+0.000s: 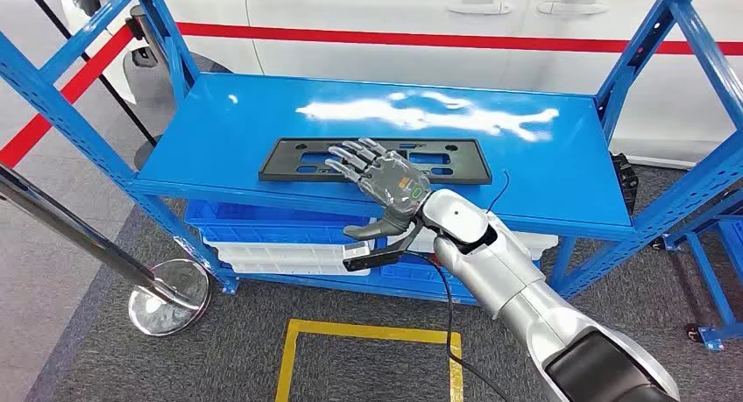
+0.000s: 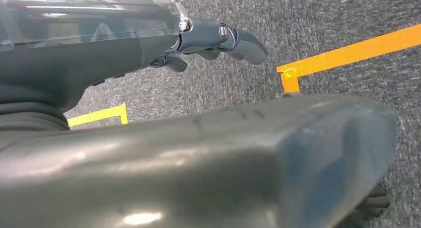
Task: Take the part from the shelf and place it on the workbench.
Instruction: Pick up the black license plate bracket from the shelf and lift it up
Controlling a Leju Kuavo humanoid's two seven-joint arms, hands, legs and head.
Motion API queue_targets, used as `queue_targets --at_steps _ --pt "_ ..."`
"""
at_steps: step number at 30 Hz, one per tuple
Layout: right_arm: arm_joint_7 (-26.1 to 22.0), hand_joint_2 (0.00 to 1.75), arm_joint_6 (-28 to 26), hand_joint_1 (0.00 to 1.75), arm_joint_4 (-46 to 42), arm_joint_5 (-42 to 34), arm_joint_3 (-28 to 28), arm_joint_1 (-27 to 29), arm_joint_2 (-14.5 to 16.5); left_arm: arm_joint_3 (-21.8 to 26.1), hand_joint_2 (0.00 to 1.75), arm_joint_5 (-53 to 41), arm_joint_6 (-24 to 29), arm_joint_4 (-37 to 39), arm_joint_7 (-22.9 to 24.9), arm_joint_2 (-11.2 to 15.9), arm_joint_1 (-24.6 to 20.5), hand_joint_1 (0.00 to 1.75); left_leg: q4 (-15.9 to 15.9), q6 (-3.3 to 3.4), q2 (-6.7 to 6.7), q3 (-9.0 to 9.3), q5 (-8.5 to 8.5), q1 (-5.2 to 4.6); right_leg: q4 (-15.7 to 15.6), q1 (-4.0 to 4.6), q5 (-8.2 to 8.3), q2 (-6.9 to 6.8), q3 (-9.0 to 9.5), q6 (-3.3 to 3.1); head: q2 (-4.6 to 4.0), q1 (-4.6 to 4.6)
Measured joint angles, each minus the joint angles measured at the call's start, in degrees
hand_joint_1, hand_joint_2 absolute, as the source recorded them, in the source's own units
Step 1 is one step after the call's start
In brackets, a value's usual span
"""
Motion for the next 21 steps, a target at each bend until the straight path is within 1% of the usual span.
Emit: queue_targets --at_steps 1,2,4,5,6,8,10,11,12,13,14,15,16,17,18,19,20,21 --pt "0.0 0.0 0.0 0.0 0.0 0.0 0.0 0.0 0.0 0.0 0.0 0.0 0.0 0.0 0.0 0.0 0.0 0.0 -1.0 0.15 0.0 -0.05 1.0 -0.01 0.1 0.08 -0.22 0.03 0.26 -0.01 0.0 0.0" --pt "0.0 0.0 0.0 0.0 0.0 0.0 0.0 0.0 0.0 0.0 0.0 0.0 0.0 0.0 0.0 0.0 0.0 0.0 -2.7 0.35 0.0 0.21 2.56 -0.06 0.1 0.17 -0.44 0.04 0.53 -0.02 0.0 0.0" --pt "0.0 0.0 -0.2 0.0 0.0 0.0 0.0 0.0 0.0 0.0 0.0 0.0 0.0 0.0 0.0 0.0 0.0 0.0 -9.7 1.36 0.07 1.54 8.59 -0.36 0.2 0.45 -1.16 0.06 1.55 -0.04 0.0 0.01" --pt "0.0 0.0 -0.3 0.0 0.0 -0.1 0.0 0.0 0.1 0.0 0.0 0.0 0.0 0.0 -0.1 0.1 0.0 0.0 -12.8 1.88 0.14 2.2 10.7 -0.6 0.1 0.48 -1.32 0.05 1.88 0.04 0.0 0.01" --pt "0.0 0.0 -0.4 0.0 0.0 -0.2 0.0 0.0 0.1 0.0 0.0 0.0 0.1 0.0 -0.2 0.1 -0.1 0.0 -14.7 2.3 0.19 2.6 11.94 -0.84 0.1 0.43 -1.37 0.03 2.03 0.21 0.0 0.0" --pt "-0.1 0.0 -0.5 0.0 0.1 -0.4 0.1 0.0 0.2 0.0 0.0 0.0 0.1 0.0 -0.4 0.1 -0.1 0.0 -15.7 2.74 0.2 2.59 12.28 -1.21 -0.2 0.23 -1.33 0.03 2.11 0.77 0.0 0.0" --pt "-0.3 0.0 -0.5 0.0 0.3 -0.8 0.2 -0.3 0.3 0.0 0.0 0.0 0.2 0.0 -0.5 0.1 0.0 0.0 -16.6 2.96 0.17 3.2 13.28 -0.97 -0.1 0.32 -1.57 0.02 2.19 1.38 0.0 0.01" --pt "-0.4 0.0 -0.5 0.0 0.4 -0.9 0.2 -0.6 0.4 0.0 0.0 0.0 0.2 0.0 -0.5 0.1 -0.1 0.0 -17.1 3.08 0.19 3.53 13.65 -0.77 0.9 0.35 -2.36 0.02 1.84 1.65 0.0 0.01" --pt "-0.4 0.0 -0.5 0.0 0.7 -1.1 0.2 -1.0 0.5 0.0 0.0 0.0 0.2 0.0 -0.6 0.1 -0.2 0.0 -17.6 3.16 0.22 3.82 14.0 -0.55 3.0 0.33 -3.76 0.01 0.95 1.9 0.0 0.02" --pt "-0.3 0.0 -0.5 0.0 1.1 -1.3 0.3 -1.4 0.7 0.0 0.0 0.0 0.2 0.0 -0.6 0.1 -0.3 0.0 -17.8 3.22 0.24 3.9 14.13 -0.52 6.3 0.16 -5.61 0.0 -0.48 2.12 0.0 0.02" --pt "-0.3 0.0 -0.5 0.0 1.7 -1.4 0.3 -1.7 0.8 0.0 0.0 0.0 0.2 0.0 -0.6 0.1 -0.3 0.0 -17.7 3.31 0.24 3.88 14.15 -0.48 10.3 0.01 -7.54 0.0 -2.28 2.33 0.0 0.02" --pt "-0.2 0.0 -0.5 0.0 2.6 -1.7 0.4 -1.9 1.1 0.0 0.0 0.0 0.2 0.0 -0.6 0.1 -0.4 0.0 -17.7 3.3 0.23 3.87 14.12 -0.46 13.7 -0.18 -8.8 -0.02 -3.88 2.54 0.0 0.02" --pt "-0.1 0.0 -0.5 0.0 3.7 -1.9 0.5 -2.1 1.3 0.0 0.0 0.0 0.2 0.0 -0.6 0.1 -0.3 0.0 -17.6 3.25 0.2 3.87 14.04 -0.42 15.5 -0.39 -9.04 -0.04 -4.75 2.76 0.0 0.02" --pt "-0.1 0.0 -0.5 0.0 4.8 -2.1 0.5 -2.4 1.5 0.0 0.0 0.0 0.2 0.0 -0.6 0.1 -0.3 0.0 -17.4 3.12 0.14 3.86 13.9 -0.34 15.0 -0.61 -8.15 -0.07 -4.5 2.96 0.0 0.02" --pt "0.0 0.0 -0.4 0.0 6.0 -2.3 0.5 -3.0 1.8 0.0 0.0 0.0 0.2 0.0 -0.6 0.1 -0.3 0.0 -17.1 2.91 0.07 3.86 13.67 -0.23 12.3 -0.85 -6.37 -0.1 -3.12 3.14 0.0 0.02" --pt "0.1 0.0 -0.3 0.0 7.3 -2.5 0.5 -3.7 1.9 0.0 0.0 0.0 0.2 0.0 -0.6 0.1 -0.3 0.0 -16.6 2.62 0.03 3.8 13.31 -0.14 8.2 -1.08 -4.58 -0.12 -1.12 3.31 0.0 0.02" --pt "0.4 0.0 -0.1 0.0 8.9 -2.7 0.5 -4.7 2.1 0.0 0.0 0.0 0.2 0.0 -0.6 0.1 -0.3 0.0 -16.0 2.25 0.01 3.64 12.88 -0.18 4.7 -1.14 -3.35 -0.08 0.7 3.29 0.0 0.02" --pt "0.8 0.0 0.2 0.0 10.7 -2.9 0.5 -5.6 2.4 0.0 0.0 0.0 0.1 0.0 -0.6 0.1 -0.4 0.0 -15.5 1.91 0.0 3.46 12.52 -0.24 2.3 -1.14 -2.77 -0.02 1.9 3.09 0.0 0.02"
